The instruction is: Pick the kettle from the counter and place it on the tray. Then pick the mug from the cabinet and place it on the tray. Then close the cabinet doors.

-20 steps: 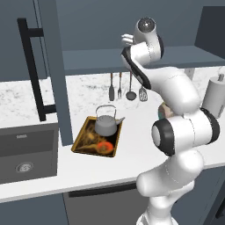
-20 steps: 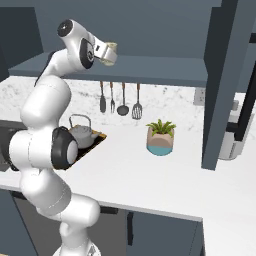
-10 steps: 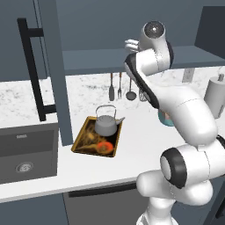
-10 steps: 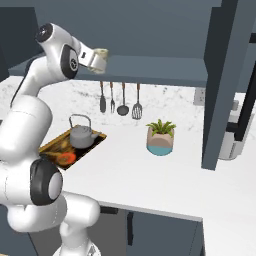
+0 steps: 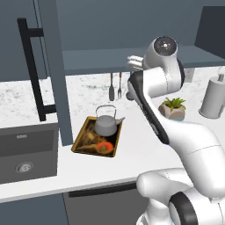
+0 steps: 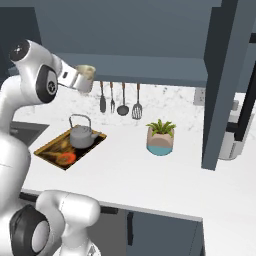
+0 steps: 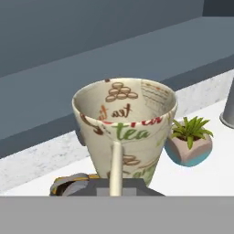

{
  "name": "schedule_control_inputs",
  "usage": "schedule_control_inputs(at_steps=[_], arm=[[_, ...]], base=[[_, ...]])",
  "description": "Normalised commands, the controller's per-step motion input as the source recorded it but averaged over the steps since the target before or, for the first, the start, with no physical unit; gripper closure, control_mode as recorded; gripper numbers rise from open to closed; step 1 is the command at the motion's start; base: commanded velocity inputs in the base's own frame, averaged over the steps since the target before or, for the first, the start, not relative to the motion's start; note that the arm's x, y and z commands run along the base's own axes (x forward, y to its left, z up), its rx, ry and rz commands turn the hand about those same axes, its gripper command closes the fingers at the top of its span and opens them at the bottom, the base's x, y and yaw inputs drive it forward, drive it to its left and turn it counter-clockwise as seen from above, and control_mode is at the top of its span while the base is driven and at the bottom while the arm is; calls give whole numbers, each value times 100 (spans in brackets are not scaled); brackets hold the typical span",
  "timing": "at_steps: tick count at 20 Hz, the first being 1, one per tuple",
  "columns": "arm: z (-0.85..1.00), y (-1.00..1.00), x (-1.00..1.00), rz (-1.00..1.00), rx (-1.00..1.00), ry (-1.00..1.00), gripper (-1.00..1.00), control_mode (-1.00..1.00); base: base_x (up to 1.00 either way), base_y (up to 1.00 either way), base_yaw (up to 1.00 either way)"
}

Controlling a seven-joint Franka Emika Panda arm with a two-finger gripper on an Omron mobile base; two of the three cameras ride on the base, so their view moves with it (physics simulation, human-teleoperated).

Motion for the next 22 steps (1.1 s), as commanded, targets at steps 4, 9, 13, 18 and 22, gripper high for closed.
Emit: schedule_control_inputs(at_steps=[4, 9, 13, 18, 22], arm=[[-35, 37, -95, 2, 8, 20, 100, -100], [-58, 46, -80, 2, 4, 19, 100, -100], [-94, 48, -44, 7, 0, 16, 100, -100], [-100, 42, 3, 19, 0, 6, 100, -100], [-79, 16, 36, 32, 0, 0, 100, -100]], base=[[0, 0, 0], [0, 0, 0], [0, 0, 0], [0, 0, 0], [0, 0, 0]])
